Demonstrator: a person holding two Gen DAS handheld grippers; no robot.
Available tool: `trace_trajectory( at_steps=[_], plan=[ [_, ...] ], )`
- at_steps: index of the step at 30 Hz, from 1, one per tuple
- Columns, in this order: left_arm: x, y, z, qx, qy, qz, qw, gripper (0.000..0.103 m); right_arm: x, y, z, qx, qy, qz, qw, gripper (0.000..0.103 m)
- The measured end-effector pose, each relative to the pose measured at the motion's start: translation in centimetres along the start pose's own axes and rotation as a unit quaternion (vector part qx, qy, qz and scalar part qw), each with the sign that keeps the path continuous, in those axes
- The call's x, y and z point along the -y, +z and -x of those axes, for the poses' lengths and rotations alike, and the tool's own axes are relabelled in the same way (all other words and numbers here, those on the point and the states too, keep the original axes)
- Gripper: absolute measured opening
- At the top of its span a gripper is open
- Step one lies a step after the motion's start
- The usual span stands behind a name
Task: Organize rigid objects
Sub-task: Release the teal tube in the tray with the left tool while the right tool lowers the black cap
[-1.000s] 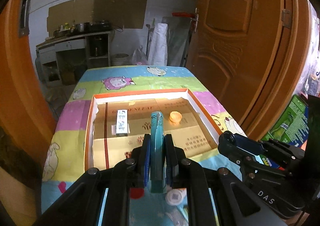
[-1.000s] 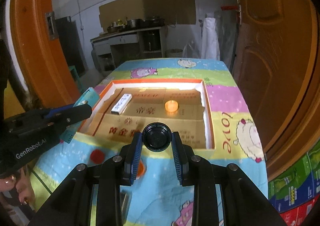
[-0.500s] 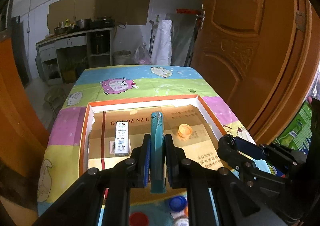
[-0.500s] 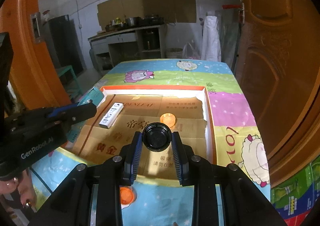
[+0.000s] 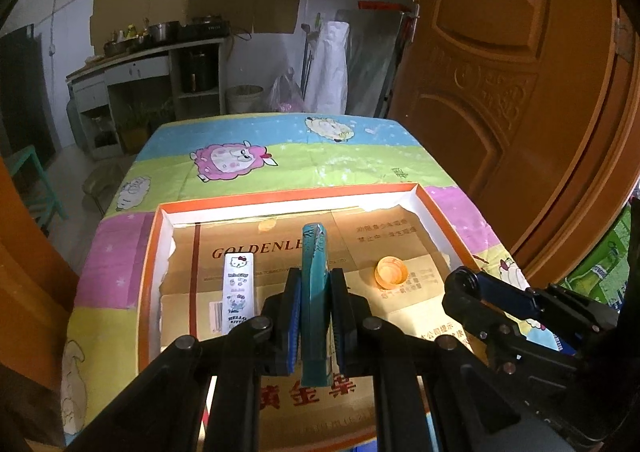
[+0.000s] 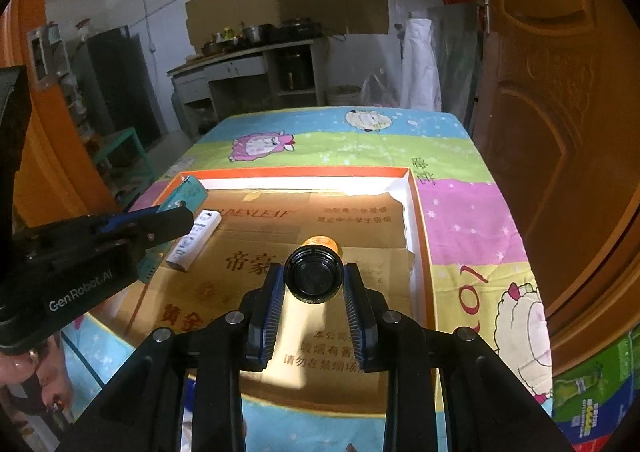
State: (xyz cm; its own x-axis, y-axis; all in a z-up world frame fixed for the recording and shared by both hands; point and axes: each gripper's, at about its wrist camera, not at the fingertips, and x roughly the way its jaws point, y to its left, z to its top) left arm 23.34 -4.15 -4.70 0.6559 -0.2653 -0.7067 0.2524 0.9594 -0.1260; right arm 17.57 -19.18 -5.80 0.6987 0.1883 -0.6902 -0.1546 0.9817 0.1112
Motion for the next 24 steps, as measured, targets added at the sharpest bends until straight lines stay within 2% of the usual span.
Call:
trace_trajectory(
  at_steps=[13, 24],
  plan=[
    [0.2, 0.0, -5.1, -0.056, -0.013, -0.002, 0.9984, 0.013, 1.4, -0.7, -3.5, -0.037, -0.004, -0.012, 0.999, 0.031],
    [0.0, -0.9, -7.3, -0.08, -0.03, 0.013, 0.9963, 0.013, 1.8, -1.5, -5.0, -0.057, -0.01, -0.011, 0.998, 0.031]
  ],
)
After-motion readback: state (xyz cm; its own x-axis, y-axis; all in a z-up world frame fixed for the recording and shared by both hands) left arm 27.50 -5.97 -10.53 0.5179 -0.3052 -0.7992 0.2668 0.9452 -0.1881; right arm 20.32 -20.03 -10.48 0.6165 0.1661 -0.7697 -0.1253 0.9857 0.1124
